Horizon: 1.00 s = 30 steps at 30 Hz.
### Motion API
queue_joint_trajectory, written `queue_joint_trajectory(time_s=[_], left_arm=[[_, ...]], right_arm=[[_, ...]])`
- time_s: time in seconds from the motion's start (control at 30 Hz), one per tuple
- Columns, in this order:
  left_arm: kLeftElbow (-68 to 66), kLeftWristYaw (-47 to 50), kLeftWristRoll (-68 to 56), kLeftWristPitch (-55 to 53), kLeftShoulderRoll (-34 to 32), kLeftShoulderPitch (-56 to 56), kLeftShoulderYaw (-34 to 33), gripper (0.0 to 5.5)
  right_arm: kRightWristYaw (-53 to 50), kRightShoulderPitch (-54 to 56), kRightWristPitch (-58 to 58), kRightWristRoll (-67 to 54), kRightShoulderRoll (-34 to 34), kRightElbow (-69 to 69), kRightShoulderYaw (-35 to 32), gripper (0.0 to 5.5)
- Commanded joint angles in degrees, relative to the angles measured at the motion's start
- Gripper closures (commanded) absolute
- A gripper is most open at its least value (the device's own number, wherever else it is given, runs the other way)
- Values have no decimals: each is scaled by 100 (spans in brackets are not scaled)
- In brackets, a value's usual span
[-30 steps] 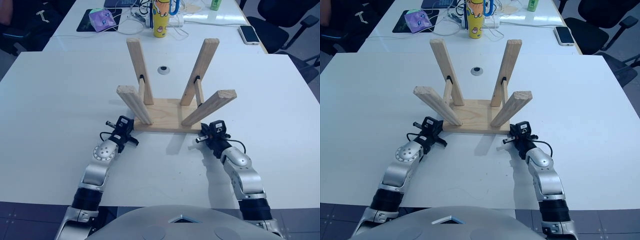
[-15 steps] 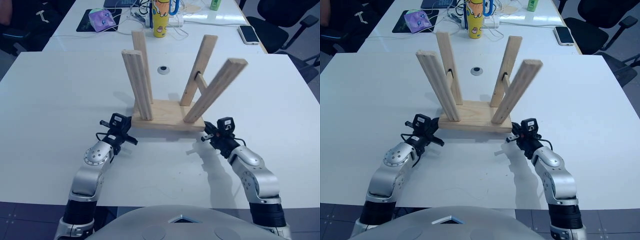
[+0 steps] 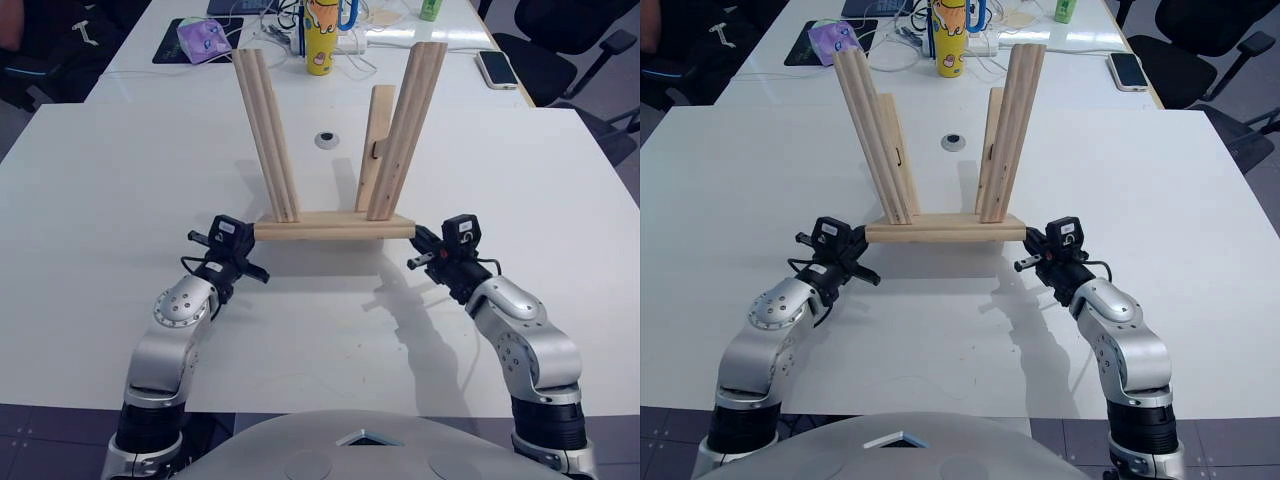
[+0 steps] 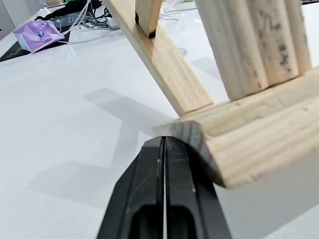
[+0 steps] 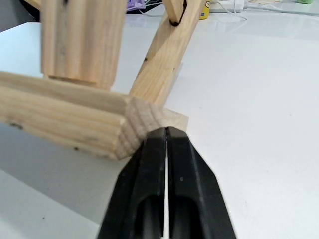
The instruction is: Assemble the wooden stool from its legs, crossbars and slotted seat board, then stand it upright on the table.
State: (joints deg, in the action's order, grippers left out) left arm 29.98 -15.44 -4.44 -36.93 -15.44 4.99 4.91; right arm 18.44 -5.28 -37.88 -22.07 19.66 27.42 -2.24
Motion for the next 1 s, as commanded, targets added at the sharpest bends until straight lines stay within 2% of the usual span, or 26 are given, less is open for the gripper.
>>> queue_joint_trajectory(time_s=[0.03,0.17,0.27,0.33,0.4,0.47,0.53,0.7,0.87,1.0], left_arm=[[405,-919,-942,-45,226,-618,549,547],[316,-999,-964,-24,18,-661,388,547],[12,-1004,-751,274,-275,-612,146,547],[-279,-955,-560,691,-457,-549,-153,547],[-510,-955,-564,1161,-549,-427,-573,518],[-845,-1099,-674,1714,-691,-243,-1056,489],[-1260,-1335,-767,2353,-867,-66,-1466,457],[-2098,-2408,-1158,3615,-1270,246,-1888,385],[-2534,-3571,-1633,3838,-1674,217,-1751,313],[-3245,-4152,-1546,3859,-1898,-363,-1409,261]], right_arm=[[1049,597,-116,-1250,-368,595,604,550],[1039,736,-160,-1378,-339,422,436,550],[881,713,62,-1008,-235,45,334,550],[631,639,534,-320,-77,-426,321,550],[378,508,1151,241,-11,-905,218,550],[338,345,1976,656,107,-1471,-8,518],[1042,331,2390,362,333,-2141,-327,485],[3168,797,2908,-396,997,-3775,-814,410],[4921,1574,3106,-395,1585,-4727,-536,336],[5499,2287,3562,26,1584,-5453,-159,281]])
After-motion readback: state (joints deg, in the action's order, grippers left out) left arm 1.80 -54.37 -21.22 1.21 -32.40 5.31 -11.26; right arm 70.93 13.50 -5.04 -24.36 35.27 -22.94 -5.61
